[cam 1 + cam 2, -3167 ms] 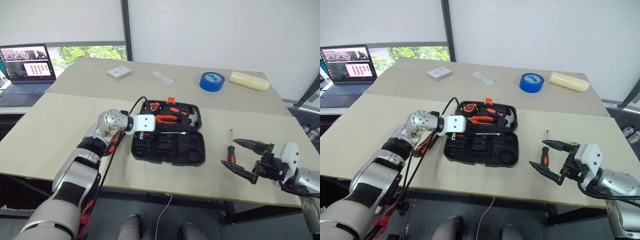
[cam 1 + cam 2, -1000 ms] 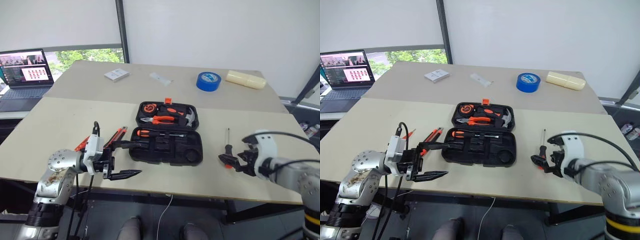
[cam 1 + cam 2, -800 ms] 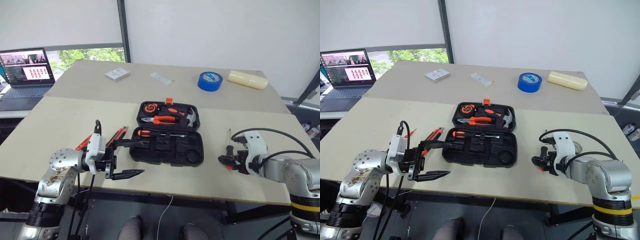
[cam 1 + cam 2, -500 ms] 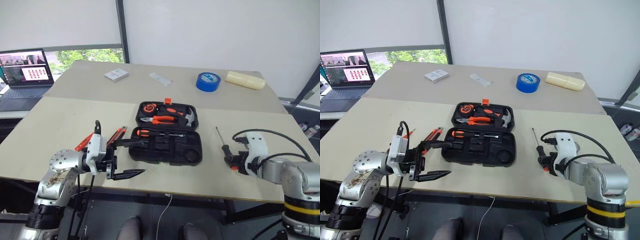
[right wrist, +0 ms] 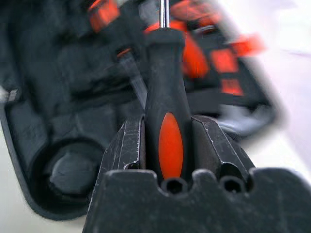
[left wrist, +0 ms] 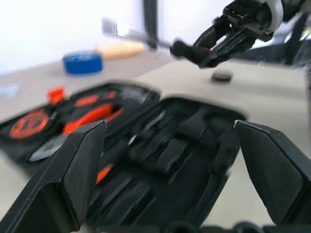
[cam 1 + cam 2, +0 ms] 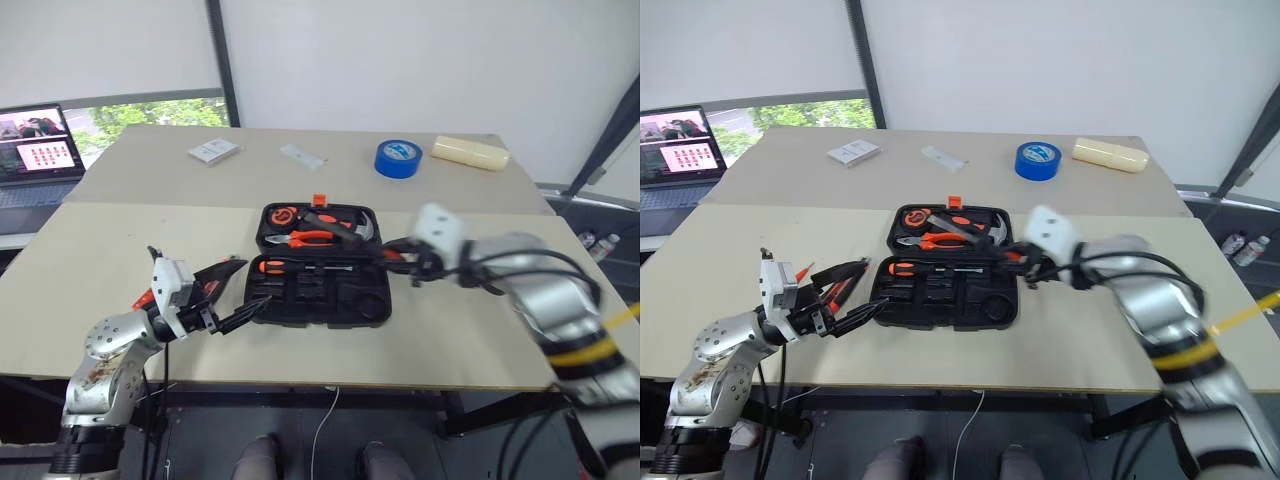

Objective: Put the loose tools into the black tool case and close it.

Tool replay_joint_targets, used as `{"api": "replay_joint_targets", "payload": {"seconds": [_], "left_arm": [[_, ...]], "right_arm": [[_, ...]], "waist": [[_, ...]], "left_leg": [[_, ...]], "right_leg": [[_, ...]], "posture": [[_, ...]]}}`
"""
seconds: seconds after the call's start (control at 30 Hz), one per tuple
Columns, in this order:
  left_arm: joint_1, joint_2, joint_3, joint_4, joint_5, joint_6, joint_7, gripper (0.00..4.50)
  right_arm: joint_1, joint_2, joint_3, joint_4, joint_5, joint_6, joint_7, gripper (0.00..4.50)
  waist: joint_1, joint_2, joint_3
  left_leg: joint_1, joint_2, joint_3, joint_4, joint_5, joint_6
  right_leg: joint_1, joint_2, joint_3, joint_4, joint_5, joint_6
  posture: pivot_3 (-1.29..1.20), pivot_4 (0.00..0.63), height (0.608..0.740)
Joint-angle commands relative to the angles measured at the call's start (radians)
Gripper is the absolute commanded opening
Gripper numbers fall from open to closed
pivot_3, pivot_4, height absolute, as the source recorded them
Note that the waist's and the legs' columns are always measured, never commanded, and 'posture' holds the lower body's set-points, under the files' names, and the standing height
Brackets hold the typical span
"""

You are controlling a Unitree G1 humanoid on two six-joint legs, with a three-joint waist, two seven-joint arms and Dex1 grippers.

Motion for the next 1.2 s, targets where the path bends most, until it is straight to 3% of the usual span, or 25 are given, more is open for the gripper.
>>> {"api": "replay_joint_targets", "payload": {"seconds": [0.03,0.3,0.6,0.87,0.93,0.97,1.0,1.03,1.2], "left_arm": [[-0.001,0.016,0.008,-0.008,0.025,-0.035,0.006,4.50],[0.050,0.001,-0.006,-0.056,0.039,-0.037,0.036,4.50],[0.078,0.004,-0.007,-0.072,0.039,-0.036,0.054,4.50],[0.063,0.009,-0.011,-0.054,0.045,-0.043,0.049,4.50],[0.060,0.009,-0.009,-0.047,0.048,-0.047,0.048,4.50],[0.061,0.009,-0.009,-0.046,0.048,-0.048,0.048,4.50],[0.063,0.009,-0.008,-0.046,0.048,-0.050,0.047,4.50],[0.064,0.009,-0.008,-0.046,0.048,-0.051,0.047,4.50],[0.063,0.014,-0.005,-0.031,0.055,-0.051,0.051,4.50]], "right_arm": [[-0.109,0.016,0.082,0.145,-0.121,-0.149,0.115,1.01],[-0.178,0.060,0.161,0.330,-0.289,-0.279,0.178,1.01],[-0.170,0.103,0.081,0.393,-0.278,-0.194,0.176,1.01],[-0.177,0.097,0.093,0.415,-0.320,-0.219,0.202,1.01],[-0.179,0.101,0.065,0.418,-0.295,-0.250,0.201,2.02],[-0.180,0.102,0.052,0.417,-0.283,-0.268,0.204,2.11],[-0.184,0.097,0.032,0.420,-0.264,-0.296,0.217,2.61],[-0.192,0.092,0.004,0.429,-0.239,-0.308,0.231,2.84],[-0.224,0.098,-0.129,0.517,-0.108,-0.287,0.309,2.84]], "waist": [[0.011,0.000,0.000],[0.023,-0.001,0.001],[0.020,-0.001,0.001],[0.019,-0.001,0.001],[0.020,-0.001,0.001],[0.020,-0.001,0.001],[0.021,-0.001,0.001],[0.020,-0.001,0.001],[0.018,-0.001,0.001]], "left_leg": [[0.000,0.000,0.000,0.000,0.000,0.000],[-0.002,0.000,0.003,-0.001,-0.002,-0.003],[-0.001,0.000,0.003,0.000,-0.001,-0.007],[-0.001,0.000,0.004,0.000,-0.001,-0.007],[-0.001,0.000,0.004,0.000,-0.001,-0.007],[-0.001,0.000,0.004,0.000,-0.001,-0.007],[-0.001,0.000,0.004,0.000,-0.001,-0.007],[-0.001,0.000,0.004,0.000,-0.001,-0.007],[-0.001,0.000,0.004,-0.001,0.000,-0.005]], "right_leg": [[0.000,0.000,0.000,0.000,0.001,-0.001],[-0.001,0.000,0.002,-0.003,0.001,-0.002],[-0.001,0.000,0.001,0.000,0.002,-0.002],[-0.001,0.000,0.002,0.000,0.002,-0.002],[-0.001,0.000,0.002,0.000,0.002,-0.002],[-0.001,0.000,0.002,0.000,0.002,-0.002],[-0.001,0.000,0.002,0.000,0.002,-0.002],[-0.001,0.000,0.002,0.000,0.002,-0.002],[-0.001,0.000,0.002,0.000,0.002,-0.002]], "posture": [[0.00,0.150,0.740],[0.00,0.150,0.740],[0.00,0.150,0.740],[0.00,0.150,0.740],[0.00,0.150,0.740],[0.00,0.150,0.740],[0.00,0.150,0.740],[0.00,0.150,0.740],[0.00,0.150,0.740]]}}
